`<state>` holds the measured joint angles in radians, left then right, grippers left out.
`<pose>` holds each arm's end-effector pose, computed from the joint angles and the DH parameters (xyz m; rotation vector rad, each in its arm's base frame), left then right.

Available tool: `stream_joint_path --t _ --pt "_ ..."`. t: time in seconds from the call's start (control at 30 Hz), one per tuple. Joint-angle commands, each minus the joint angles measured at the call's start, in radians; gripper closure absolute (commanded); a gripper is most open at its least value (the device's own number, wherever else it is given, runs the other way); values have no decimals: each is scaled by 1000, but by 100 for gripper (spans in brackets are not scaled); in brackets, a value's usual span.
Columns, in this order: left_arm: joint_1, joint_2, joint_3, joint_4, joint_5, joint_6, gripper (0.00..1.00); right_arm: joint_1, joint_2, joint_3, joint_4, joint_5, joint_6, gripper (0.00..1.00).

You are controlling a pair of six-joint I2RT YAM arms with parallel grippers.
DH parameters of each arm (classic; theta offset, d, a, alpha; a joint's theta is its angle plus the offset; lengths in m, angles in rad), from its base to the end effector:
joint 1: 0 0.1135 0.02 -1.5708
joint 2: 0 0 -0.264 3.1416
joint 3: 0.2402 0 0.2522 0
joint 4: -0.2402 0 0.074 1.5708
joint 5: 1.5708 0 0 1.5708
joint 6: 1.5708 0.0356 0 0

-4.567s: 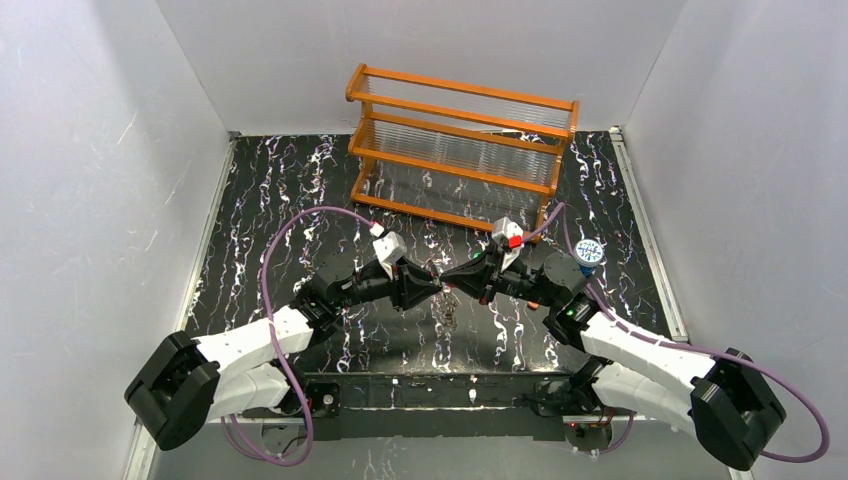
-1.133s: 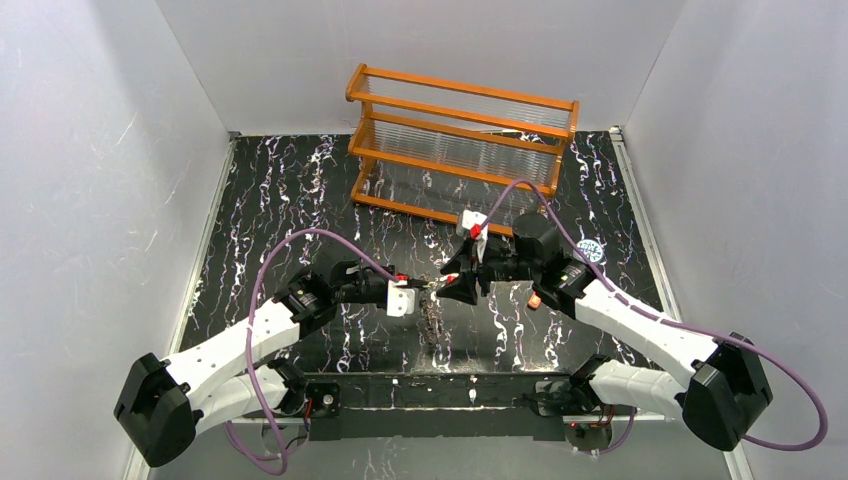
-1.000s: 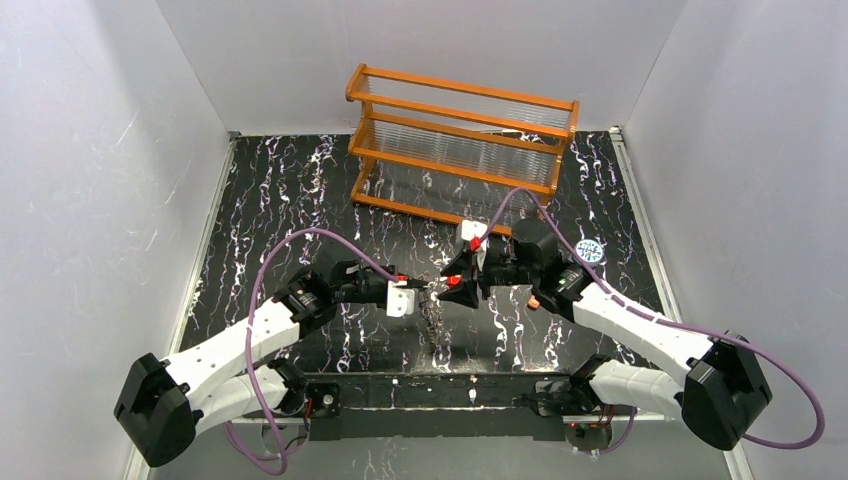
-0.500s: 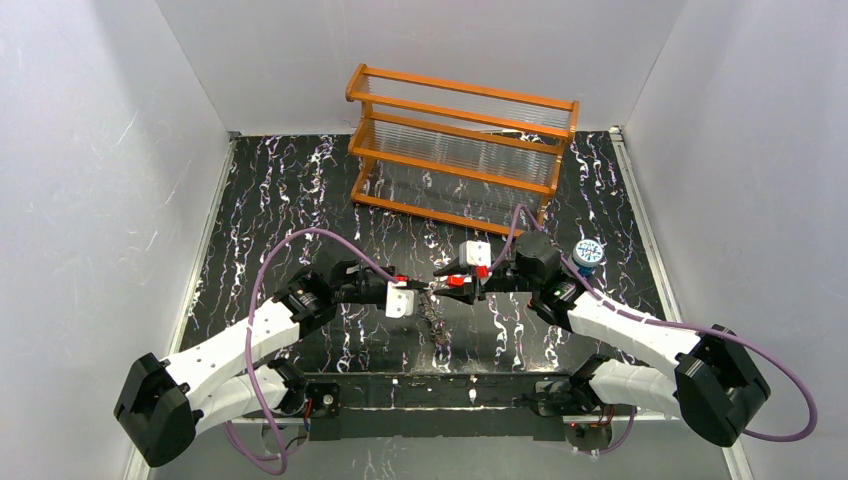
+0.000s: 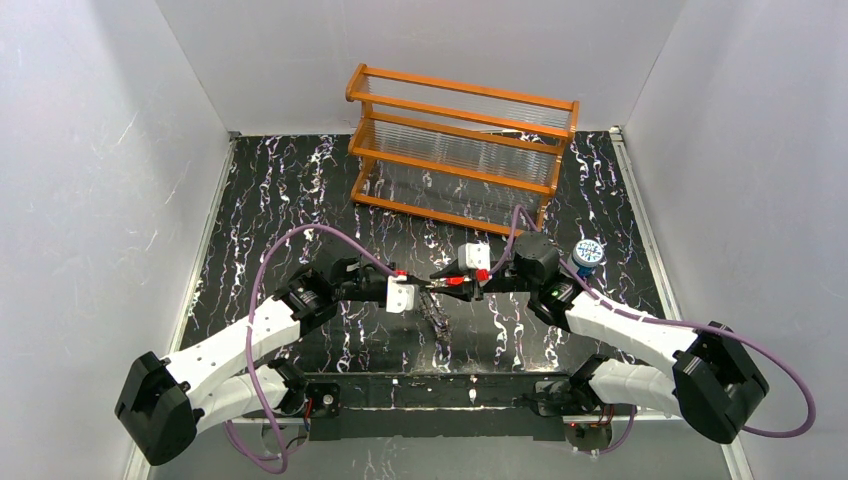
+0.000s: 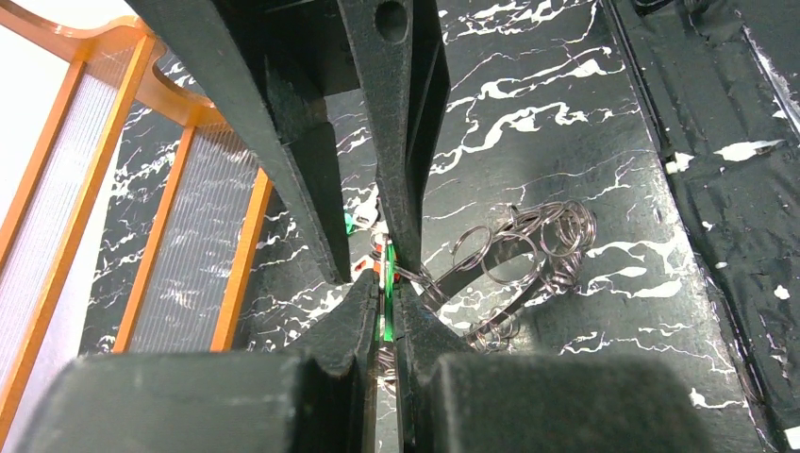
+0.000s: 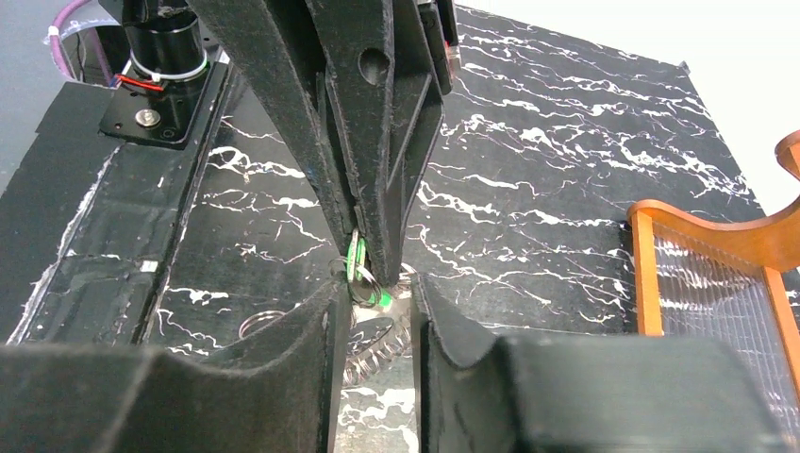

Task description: Remove the keys from the keyring

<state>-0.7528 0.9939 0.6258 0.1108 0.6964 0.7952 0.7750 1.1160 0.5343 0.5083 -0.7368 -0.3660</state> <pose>0.1479 -0.1699 0.2768 1.5649 0.9042 -0.6032 0.1560 0.1863 0.2588 -1.3516 1.0402 0.9097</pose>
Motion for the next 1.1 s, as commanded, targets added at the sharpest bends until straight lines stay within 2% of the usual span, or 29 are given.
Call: stream_joint_path --t 0.0,0.1,0.2,0.23,0.47,0.63,0.73,0.87,1.07 --pt "-4 -3 45 35 35 -25 100 7 13 21 71 -10 2 66" --pt "-3 -1 45 38 30 -36 100 7 15 21 72 -14 5 78" --pt "-4 3 48 47 15 -69 100 7 12 22 67 -13 6 99" --pt "-4 1 49 47 3 -82 98 8 9 26 61 -12 4 99" --pt "-4 -62 21 71 -119 -234 69 7 -2 34 11 29 0 99" --pt "-3 -126 -35 101 -197 -401 62 6 -1 39 2 34 -2 99" --pt "-3 -157 -90 143 -199 -498 62 9 -2 40 3 34 -2 99" --pt "-4 -159 -129 185 -196 -634 68 7 -3 40 3 40 1 99" --pt "-6 -164 -157 202 -195 -745 71 8 -10 40 1 49 2 99"
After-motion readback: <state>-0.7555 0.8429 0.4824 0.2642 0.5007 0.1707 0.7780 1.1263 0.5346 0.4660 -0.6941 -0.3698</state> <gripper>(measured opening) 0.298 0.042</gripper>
